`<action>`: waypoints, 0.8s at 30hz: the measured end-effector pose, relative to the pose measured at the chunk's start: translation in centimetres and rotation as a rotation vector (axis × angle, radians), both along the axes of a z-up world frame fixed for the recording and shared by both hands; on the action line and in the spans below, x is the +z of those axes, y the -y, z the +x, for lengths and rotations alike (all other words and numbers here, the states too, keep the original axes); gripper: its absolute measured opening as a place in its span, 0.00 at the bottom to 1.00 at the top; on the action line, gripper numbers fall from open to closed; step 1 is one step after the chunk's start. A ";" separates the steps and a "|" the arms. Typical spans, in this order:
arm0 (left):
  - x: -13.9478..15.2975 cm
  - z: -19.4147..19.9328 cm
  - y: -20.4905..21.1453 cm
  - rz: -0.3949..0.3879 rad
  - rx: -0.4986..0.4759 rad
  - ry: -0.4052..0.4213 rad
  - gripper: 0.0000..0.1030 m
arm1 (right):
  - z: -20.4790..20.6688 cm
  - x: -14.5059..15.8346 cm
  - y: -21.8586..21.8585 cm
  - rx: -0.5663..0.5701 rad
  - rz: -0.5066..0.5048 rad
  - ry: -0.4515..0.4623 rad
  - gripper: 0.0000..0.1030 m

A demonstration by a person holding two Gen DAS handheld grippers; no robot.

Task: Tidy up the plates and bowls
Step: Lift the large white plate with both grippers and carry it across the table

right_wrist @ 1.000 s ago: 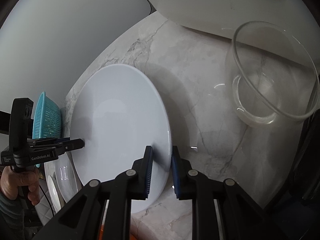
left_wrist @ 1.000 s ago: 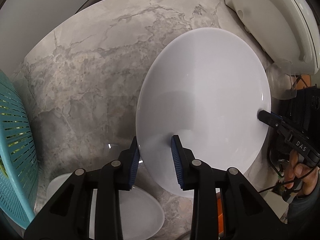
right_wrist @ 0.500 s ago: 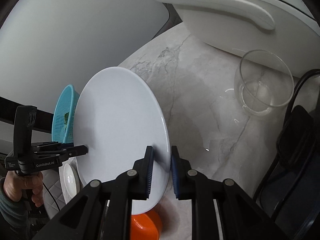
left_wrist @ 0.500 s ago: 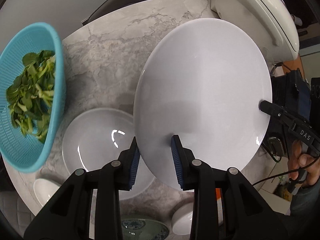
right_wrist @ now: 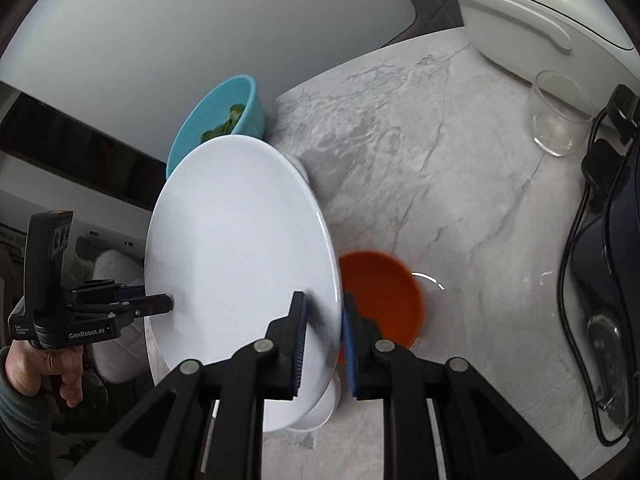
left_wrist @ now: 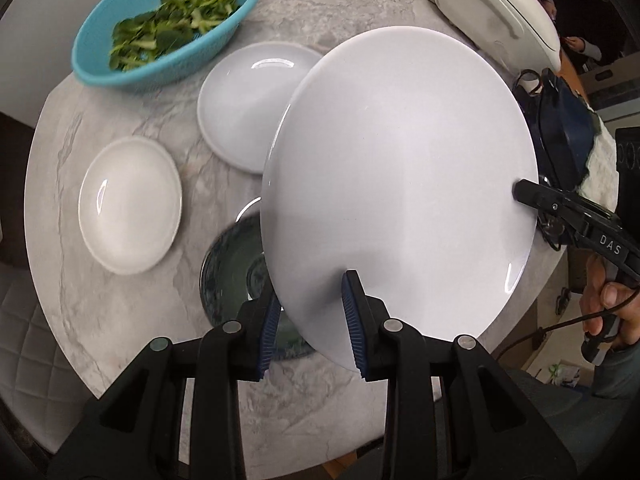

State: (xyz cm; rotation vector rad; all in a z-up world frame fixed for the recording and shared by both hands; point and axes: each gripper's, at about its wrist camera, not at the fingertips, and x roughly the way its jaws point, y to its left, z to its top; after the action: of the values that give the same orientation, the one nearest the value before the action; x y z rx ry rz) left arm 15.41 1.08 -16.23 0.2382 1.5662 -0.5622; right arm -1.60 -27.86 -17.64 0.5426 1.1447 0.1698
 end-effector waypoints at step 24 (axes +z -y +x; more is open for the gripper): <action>-11.4 -24.9 -17.2 -0.052 0.305 -0.137 0.28 | -11.7 -9.9 -17.4 0.309 -0.089 -0.150 0.19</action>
State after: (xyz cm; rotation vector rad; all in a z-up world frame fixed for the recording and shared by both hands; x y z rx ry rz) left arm -9.45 18.32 -27.65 -0.0801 1.6788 -0.3848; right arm -13.30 -10.44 -27.56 0.3009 1.3727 0.3471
